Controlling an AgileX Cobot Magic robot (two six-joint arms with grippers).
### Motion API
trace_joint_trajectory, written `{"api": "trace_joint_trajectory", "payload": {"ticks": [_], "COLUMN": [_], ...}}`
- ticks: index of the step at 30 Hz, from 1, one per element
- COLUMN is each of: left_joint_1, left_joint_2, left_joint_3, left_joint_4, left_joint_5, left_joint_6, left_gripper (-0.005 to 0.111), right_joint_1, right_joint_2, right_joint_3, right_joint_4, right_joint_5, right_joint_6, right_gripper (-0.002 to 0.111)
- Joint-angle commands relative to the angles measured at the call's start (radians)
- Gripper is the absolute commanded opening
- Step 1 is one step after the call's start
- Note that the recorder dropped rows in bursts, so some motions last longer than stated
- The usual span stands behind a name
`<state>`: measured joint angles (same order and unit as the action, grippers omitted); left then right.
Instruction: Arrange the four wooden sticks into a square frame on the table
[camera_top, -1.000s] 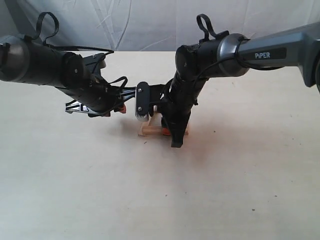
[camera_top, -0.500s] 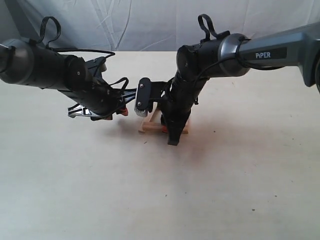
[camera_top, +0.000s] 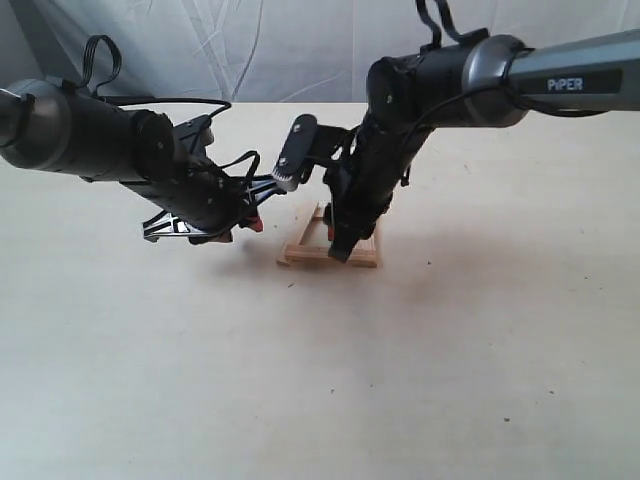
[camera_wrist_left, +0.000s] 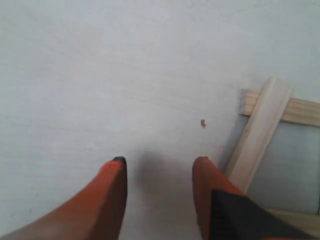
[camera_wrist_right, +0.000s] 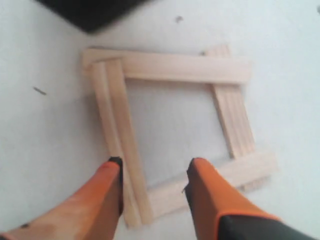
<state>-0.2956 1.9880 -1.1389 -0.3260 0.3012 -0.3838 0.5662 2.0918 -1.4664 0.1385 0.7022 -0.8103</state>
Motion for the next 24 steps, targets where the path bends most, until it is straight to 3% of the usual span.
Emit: {"api": "trace_joint_trajectory", "payload": {"ticks": [1,6,12,24], "left_joint_1": [-0.009,-0.048,-0.07,-0.094], "left_joint_2": [-0.003,-0.003,0.011,0.093], "left_joint_3": [0.003,0.003,0.003,0.003], "left_joint_4": [-0.068,-0.063,-0.065,-0.101], "left_joint_5": [-0.03,-0.075,-0.111,-0.122], "left_joint_6": [0.002,0.002,0.002,0.002], "left_gripper": [0.042,0.042,0.042,0.042], "right_joint_1": [-0.088,-0.129,-0.125,-0.125], "right_joint_2": [-0.014,0.007,0.049,0.088], "right_joint_3": [-0.004,-0.004,-0.004,-0.004], "right_joint_4": [-0.046,0.045,0.046,-0.01], "right_joint_5": [0.075,0.021,0.018,0.13], "right_joint_6": [0.241,0.377,0.472,0.604], "right_gripper": [0.038,0.022,0.033,0.033]}}
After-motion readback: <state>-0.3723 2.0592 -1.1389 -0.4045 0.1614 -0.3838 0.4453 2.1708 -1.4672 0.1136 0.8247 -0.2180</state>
